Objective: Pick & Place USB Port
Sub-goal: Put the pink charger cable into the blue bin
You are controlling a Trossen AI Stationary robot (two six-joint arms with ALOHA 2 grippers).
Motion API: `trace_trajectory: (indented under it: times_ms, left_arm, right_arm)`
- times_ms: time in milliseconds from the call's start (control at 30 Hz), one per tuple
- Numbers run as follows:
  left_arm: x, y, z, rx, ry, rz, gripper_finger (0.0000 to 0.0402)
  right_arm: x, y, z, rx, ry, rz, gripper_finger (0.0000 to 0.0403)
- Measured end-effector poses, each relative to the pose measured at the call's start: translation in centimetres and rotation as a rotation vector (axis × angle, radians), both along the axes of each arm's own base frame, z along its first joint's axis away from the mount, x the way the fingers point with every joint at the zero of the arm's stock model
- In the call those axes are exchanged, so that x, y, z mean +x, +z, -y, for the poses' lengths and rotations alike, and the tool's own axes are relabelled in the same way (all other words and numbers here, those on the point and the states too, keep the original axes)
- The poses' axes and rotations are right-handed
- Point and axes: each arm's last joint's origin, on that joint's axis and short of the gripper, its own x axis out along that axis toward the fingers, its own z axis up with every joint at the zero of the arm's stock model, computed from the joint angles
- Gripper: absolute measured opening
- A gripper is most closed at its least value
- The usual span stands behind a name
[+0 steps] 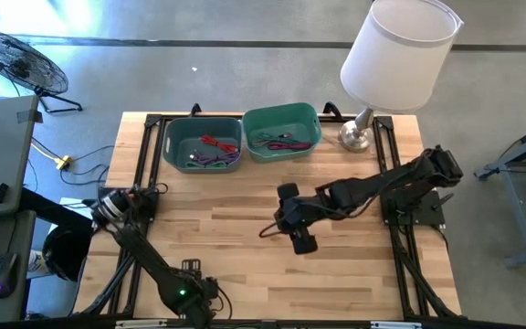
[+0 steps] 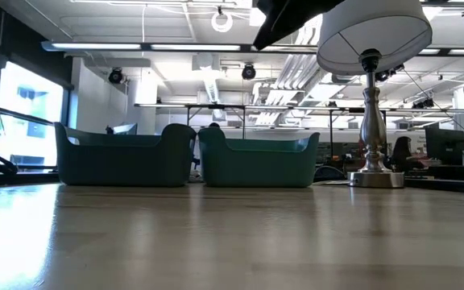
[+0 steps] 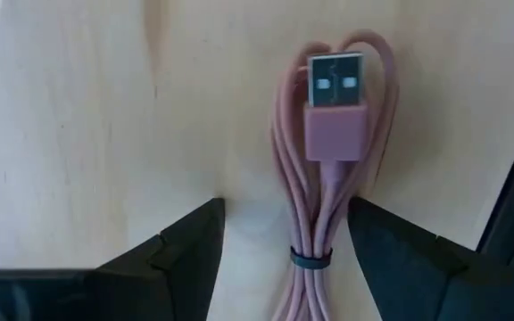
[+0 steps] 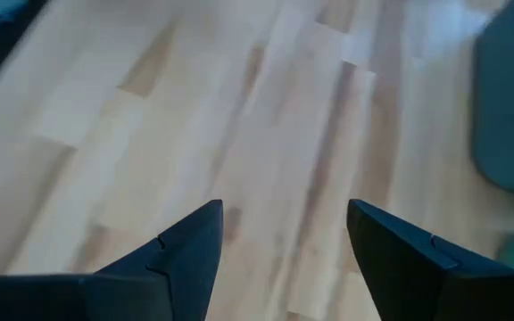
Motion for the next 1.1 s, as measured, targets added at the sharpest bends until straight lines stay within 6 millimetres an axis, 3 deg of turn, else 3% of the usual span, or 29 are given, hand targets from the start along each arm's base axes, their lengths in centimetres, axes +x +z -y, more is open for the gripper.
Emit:
trace_trajectory:
  times_ms: [133, 267, 300, 467, 667, 767, 900, 1000, 1100]
  left_arm:
    - [0.4, -1.5, -0.2, 0.031, -0.038, -0.042, 0.0193]
    - [0.9, -1.4, -1.0, 0.089, -0.098, -0.019, 0.0047]
    - [1.1, -1.0, -1.3, 0.111, -0.104, -0.013, 0.0028]
    - [1.9, 2.0, -4.3, 0.406, -0.177, -0.036, 0.0017]
    - [2.9, 8.8, -8.1, 0.625, -0.222, -0.023, 0.0017]
    - [4.0, 11.9, -11.4, 0.702, -0.305, 0.091, 0.0017]
    - [3.9, 15.7, -17.2, 0.786, -0.245, 0.13, 0.0017]
    - [3.1, 18.1, -22.0, 0.826, -0.17, 0.124, 0.0017]
    - [1.8, 19.2, -26.4, 0.829, -0.107, 0.074, 0.0017]
  right_arm:
    - [-0.6, -0.1, -1.5, 0.007, 0.051, -0.016, 0.0232]
    - [-1.3, -0.2, -3.1, 0.008, 0.088, -0.041, 0.0232]
    - [-1.5, -0.3, -3.5, 0.009, 0.095, -0.047, 0.0232]
    - [-2.6, -0.5, -5.2, -0.013, 0.098, -0.083, 0.0232]
    - [-4.0, -0.9, -6.2, -0.151, 0.012, -0.113, 0.0232]
    - [-4.7, -1.1, -6.2, -0.21, -0.059, -0.133, 0.0232]
    - [-5.6, -1.4, -6.1, -0.276, -0.155, -0.165, 0.0232]
    - [-6.2, -1.5, -6.1, -0.302, -0.208, -0.184, 0.0232]
    - [-6.7, -1.6, -6.1, -0.325, -0.241, -0.193, 0.0232]
